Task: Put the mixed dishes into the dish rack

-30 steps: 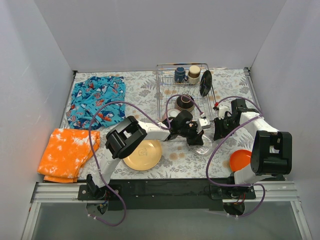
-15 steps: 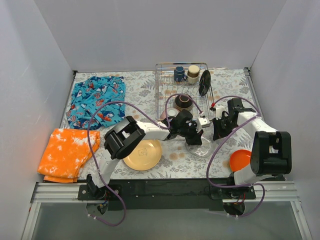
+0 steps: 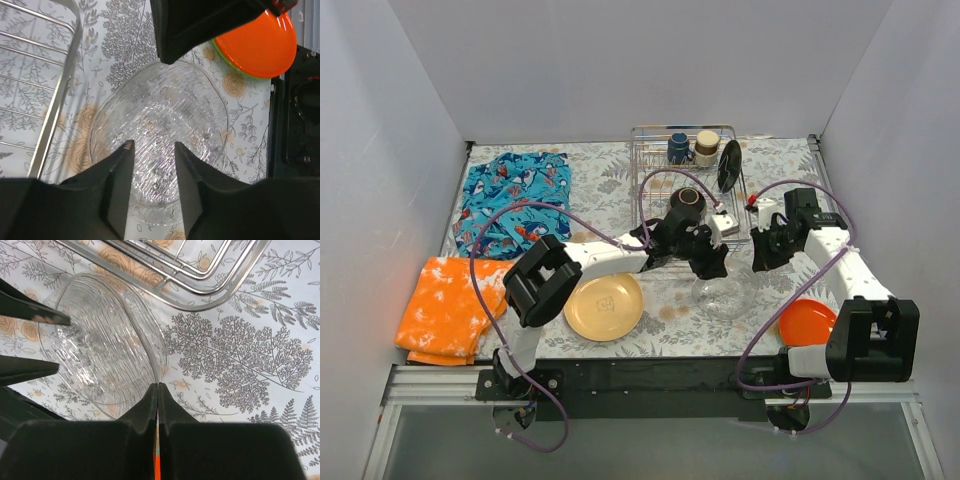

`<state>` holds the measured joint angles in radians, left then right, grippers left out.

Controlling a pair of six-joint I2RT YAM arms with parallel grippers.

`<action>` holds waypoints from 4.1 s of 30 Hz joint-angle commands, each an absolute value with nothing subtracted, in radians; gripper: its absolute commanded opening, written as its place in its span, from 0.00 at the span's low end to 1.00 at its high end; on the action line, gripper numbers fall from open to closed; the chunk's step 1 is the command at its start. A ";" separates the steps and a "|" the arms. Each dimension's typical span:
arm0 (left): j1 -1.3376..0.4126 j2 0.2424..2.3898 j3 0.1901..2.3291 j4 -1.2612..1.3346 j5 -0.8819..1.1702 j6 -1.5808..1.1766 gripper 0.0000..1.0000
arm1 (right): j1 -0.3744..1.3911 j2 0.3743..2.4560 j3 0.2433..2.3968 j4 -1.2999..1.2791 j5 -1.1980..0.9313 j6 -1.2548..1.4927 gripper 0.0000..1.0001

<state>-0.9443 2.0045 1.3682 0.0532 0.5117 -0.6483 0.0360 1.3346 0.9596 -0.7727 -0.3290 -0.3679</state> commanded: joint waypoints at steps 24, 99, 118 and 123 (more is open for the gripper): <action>-0.830 1.994 1.385 0.054 0.638 -0.673 0.53 | 0.080 1.123 0.956 -0.830 -0.393 -0.551 0.01; -0.499 1.655 1.118 -0.006 0.070 -0.862 0.00 | 0.634 1.469 1.267 0.448 1.054 -0.563 0.01; -0.600 1.735 1.164 -0.046 0.316 -0.816 0.00 | 0.549 1.772 1.491 0.402 1.125 -0.563 0.01; -0.600 1.688 1.140 -0.103 0.172 -0.870 0.10 | 0.470 1.839 1.643 0.089 1.039 -0.395 0.01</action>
<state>-0.5968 1.7523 1.1328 -0.0647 0.2443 -0.8288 0.5304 1.8206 1.4883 0.2707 1.0817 -0.5339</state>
